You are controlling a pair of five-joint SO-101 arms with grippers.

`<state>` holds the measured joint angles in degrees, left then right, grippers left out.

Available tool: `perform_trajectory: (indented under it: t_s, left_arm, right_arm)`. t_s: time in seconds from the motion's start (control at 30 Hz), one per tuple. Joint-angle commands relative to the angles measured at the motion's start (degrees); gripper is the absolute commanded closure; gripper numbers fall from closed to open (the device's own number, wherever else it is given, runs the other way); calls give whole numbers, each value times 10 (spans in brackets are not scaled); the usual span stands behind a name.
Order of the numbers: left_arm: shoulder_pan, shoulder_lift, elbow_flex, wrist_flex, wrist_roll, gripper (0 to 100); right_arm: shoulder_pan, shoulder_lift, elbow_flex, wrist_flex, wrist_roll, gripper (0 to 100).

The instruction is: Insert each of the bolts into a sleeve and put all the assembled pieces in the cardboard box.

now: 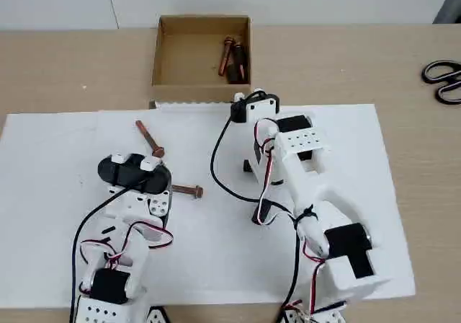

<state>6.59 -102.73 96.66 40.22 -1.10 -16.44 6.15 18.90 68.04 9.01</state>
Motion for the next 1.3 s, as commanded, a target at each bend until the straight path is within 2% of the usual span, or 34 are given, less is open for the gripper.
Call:
perform_trajectory:
  t_s: [0.0,0.17,0.4,0.7,0.9,1.07,1.27]
  left_arm:
    - [2,3,-2,-4,1,954]
    - [2,3,-2,-4,1,954]
    - [2,3,-2,-4,1,954]
    - [2,3,-2,-4,3,956]
    - [-2,3,-2,40,3,956]
    - [-15,2,-20,65,3,954]
    - [-51,8,-161,127,-11,953]
  right_arm:
    - [4,19,-3,-16,-7,891]
    - [4,39,-4,-38,-7,995]
    - [3,27,-22,-33,-6,995]
    - [-39,-132,-115,84,4,995]
    - [-60,-238,-141,186,68,995]
    - [0,-278,-140,259,76,995]
    - [93,-321,-117,302,81,995]
